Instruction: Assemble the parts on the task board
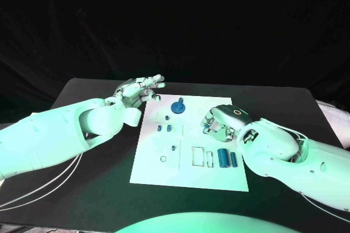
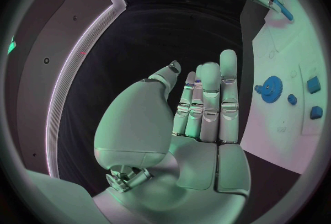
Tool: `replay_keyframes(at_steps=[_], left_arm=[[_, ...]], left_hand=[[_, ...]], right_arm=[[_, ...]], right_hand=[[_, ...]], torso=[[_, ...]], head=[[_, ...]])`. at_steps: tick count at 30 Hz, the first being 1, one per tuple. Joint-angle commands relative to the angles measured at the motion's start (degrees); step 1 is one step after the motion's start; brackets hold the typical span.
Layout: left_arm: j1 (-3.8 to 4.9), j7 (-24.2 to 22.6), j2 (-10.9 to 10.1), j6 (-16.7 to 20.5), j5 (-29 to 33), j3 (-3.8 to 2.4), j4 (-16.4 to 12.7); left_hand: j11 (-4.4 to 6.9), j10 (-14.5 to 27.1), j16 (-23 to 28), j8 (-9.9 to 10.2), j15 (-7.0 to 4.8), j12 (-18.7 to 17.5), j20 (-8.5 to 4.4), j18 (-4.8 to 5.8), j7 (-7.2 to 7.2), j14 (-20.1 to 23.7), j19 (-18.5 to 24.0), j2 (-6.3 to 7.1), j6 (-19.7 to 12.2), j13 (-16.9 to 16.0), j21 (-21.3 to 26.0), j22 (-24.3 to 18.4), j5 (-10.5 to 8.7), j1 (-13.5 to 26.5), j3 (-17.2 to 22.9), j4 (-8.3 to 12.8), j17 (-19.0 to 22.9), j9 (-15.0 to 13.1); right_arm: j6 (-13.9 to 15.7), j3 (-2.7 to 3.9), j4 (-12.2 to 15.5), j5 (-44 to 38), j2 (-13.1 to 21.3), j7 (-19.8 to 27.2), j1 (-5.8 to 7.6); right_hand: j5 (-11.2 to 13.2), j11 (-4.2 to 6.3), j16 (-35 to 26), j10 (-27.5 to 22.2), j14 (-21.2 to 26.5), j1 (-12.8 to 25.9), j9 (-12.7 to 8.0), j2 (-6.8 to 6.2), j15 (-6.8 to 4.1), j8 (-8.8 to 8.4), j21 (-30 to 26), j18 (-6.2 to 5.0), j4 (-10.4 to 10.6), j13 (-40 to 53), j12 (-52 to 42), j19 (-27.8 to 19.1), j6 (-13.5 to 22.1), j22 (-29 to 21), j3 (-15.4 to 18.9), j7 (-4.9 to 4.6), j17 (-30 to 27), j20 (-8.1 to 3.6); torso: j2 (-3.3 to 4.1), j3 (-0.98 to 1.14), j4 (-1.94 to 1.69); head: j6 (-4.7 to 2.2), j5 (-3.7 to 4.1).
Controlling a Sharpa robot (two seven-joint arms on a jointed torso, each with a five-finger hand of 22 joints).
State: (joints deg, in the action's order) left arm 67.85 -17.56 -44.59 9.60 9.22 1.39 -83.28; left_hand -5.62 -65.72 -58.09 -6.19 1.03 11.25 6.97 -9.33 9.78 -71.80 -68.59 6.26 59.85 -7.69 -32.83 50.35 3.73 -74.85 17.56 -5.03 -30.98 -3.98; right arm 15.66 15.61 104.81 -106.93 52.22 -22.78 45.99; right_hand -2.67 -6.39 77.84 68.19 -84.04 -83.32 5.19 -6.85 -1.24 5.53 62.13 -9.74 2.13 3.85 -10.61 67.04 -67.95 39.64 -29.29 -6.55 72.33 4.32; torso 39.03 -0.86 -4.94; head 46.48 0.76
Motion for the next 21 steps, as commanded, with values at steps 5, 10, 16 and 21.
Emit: replay_keyframes(at_steps=[5,10,16,21], left_arm=[[-0.09,-0.18,0.01,-1.07,0.03,-0.03,-0.08],[-0.13,-0.16,0.25,-1.12,0.02,-0.03,0.00],[-0.14,-0.15,0.37,-1.10,0.02,-0.03,0.02],[-0.14,-0.16,0.46,-1.03,0.02,-0.03,-0.02]], left_hand=[[-0.06,0.55,0.11,-0.40,-0.06,0.30,-0.16,-1.11,0.11,0.43,-0.40,-0.03,-0.46,-0.09,0.36,-0.08,-0.28,-0.48,-0.38,-0.09,0.08,0.08],[-0.08,0.63,0.06,-0.38,-0.05,0.34,-0.15,-1.11,0.13,0.42,-0.42,-0.05,-0.55,-0.09,0.40,-0.10,-0.28,-0.58,-0.49,-0.08,0.05,0.09],[-0.10,0.70,0.05,-0.36,-0.04,0.37,-0.15,-1.10,0.16,0.43,-0.44,-0.07,-0.63,-0.09,0.43,-0.12,-0.28,-0.62,-0.58,-0.08,0.06,0.10],[-0.10,0.70,0.05,-0.36,-0.04,0.37,-0.15,-1.10,0.16,0.43,-0.44,-0.07,-0.63,-0.09,0.43,-0.12,-0.28,-0.62,-0.58,-0.08,0.06,0.10]], right_arm=[[3.39,0.39,5.29,1.67,-0.22,0.52,-0.09],[2.91,0.29,7.38,3.62,-2.14,1.38,-0.40],[2.14,-0.51,6.98,5.30,-5.56,3.03,-1.54],[1.56,-1.53,5.45,6.26,-8.45,4.38,-2.60]], right_hand=[[-0.29,3.48,0.20,3.68,-2.91,-1.39,-0.07,0.65,-0.46,0.23,0.39,0.76,-0.51,0.58,0.21,0.37,0.06,0.05,-0.21,-0.53,-0.05,-0.14],[-0.33,3.32,0.16,3.49,-2.89,-1.30,-0.13,0.64,-0.36,0.02,0.35,0.74,-0.69,0.53,0.57,0.19,0.33,-0.15,-0.53,-0.71,-0.14,-0.10],[-0.36,3.04,0.05,3.04,-2.84,-1.20,-0.26,0.67,-0.16,-0.35,0.30,0.68,-1.03,0.44,1.20,-0.11,0.84,-0.47,-1.04,-0.99,-0.36,0.02],[-0.39,2.80,-0.07,2.62,-2.78,-1.09,-0.38,0.72,0.04,-0.67,0.20,0.61,-1.31,0.36,1.72,-0.43,1.31,-0.80,-1.44,-1.22,-0.56,0.17]], torso=[[0.05,0.01,-0.03],[-0.03,-0.10,-0.13],[0.02,-0.13,-0.07],[0.06,-0.17,-0.06]], head=[[-0.12,-0.48],[0.04,-0.85],[0.31,-1.69],[0.54,-2.22]])
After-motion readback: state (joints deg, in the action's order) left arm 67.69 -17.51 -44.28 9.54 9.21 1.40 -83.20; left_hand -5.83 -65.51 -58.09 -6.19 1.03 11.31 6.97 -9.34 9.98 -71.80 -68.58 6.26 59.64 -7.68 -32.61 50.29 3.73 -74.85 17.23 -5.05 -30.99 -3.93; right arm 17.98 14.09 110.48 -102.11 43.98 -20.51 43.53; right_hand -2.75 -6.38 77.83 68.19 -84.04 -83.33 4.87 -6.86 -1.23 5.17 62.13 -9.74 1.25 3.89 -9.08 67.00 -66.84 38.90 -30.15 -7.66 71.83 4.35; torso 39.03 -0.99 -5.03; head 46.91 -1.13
